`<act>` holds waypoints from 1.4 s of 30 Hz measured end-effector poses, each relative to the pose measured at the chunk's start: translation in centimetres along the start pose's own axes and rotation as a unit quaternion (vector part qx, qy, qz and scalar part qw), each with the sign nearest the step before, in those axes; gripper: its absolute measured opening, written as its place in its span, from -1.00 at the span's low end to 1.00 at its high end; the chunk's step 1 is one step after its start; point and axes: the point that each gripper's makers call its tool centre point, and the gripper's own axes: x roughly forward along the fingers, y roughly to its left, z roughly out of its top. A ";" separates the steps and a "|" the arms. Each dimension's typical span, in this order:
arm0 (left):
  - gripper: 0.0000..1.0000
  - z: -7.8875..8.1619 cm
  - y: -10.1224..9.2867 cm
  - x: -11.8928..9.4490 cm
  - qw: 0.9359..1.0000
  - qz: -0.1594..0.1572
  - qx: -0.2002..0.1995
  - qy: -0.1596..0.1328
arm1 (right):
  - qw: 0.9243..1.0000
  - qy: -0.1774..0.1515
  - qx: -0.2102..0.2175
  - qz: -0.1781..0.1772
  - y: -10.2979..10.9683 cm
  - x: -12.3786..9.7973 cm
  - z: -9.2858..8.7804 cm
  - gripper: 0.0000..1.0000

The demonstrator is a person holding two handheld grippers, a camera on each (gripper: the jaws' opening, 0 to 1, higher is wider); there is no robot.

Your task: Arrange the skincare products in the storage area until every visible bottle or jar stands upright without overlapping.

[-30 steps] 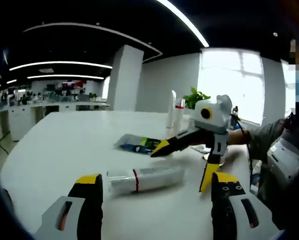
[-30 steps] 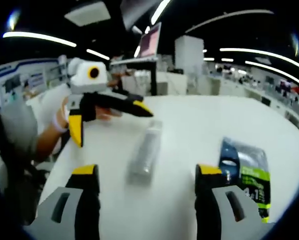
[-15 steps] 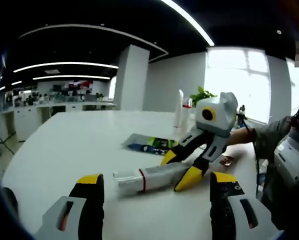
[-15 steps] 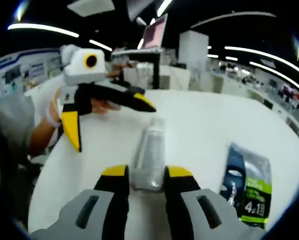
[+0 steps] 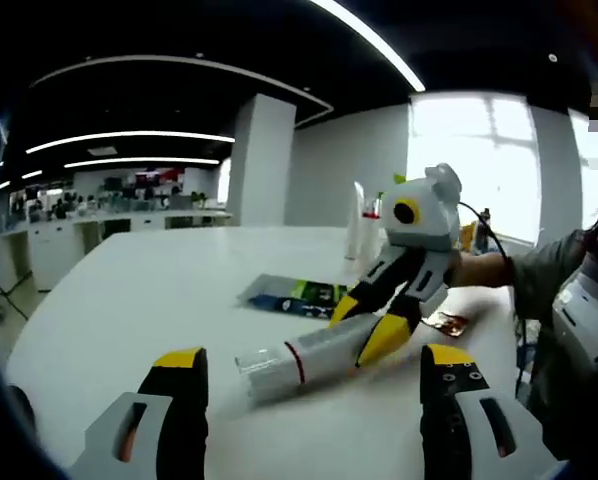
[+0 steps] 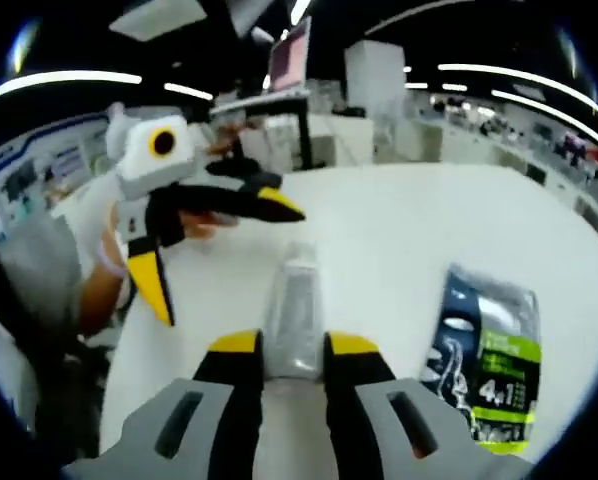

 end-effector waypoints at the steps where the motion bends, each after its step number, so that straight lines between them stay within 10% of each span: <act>1: 0.80 0.0 -0.1 0.1 1.000 -0.001 0.001 0.002 | 1.000 -0.005 0.016 0.005 -0.1 -0.4 0.0 -0.58; 9: 0.80 -0.2 -1.4 1.2 0.999 -0.033 0.001 0.005 | 0.981 -0.048 0.175 0.069 -1.3 -3.4 0.4 -0.58; 19: 0.75 1.0 -5.1 3.1 0.991 -0.126 -0.037 -0.012 | 0.953 -0.145 0.235 0.123 -0.4 -7.6 3.8 -0.58; 22: 0.75 3.3 -8.2 3.0 0.973 -0.208 -0.080 -0.060 | 0.951 -0.171 0.223 0.126 0.3 -9.3 4.8 -0.58; 24: 0.75 6.1 -9.4 2.7 0.950 -0.256 -0.139 -0.115 | 0.946 -0.195 0.221 0.133 1.2 -10.7 5.4 -0.58; 30: 0.50 10.6 -10.1 3.1 0.897 -0.314 -0.253 -0.181 | 0.944 -0.230 0.206 0.117 1.7 -13.6 6.0 -0.58; 35: 0.24 12.4 -10.1 4.2 0.886 -0.335 -0.263 -0.183 | 0.934 -0.265 0.212 0.110 1.2 -15.7 6.1 -0.58; 40: -0.23 12.9 -11.4 6.5 0.886 -0.357 -0.249 -0.160 | 0.927 -0.286 0.222 0.100 0.0 -17.4 5.8 -0.58; 42: -0.47 12.8 -11.4 7.5 0.896 -0.352 -0.223 -0.152 | 0.922 -0.301 0.224 0.098 -0.2 -18.2 5.9 -0.58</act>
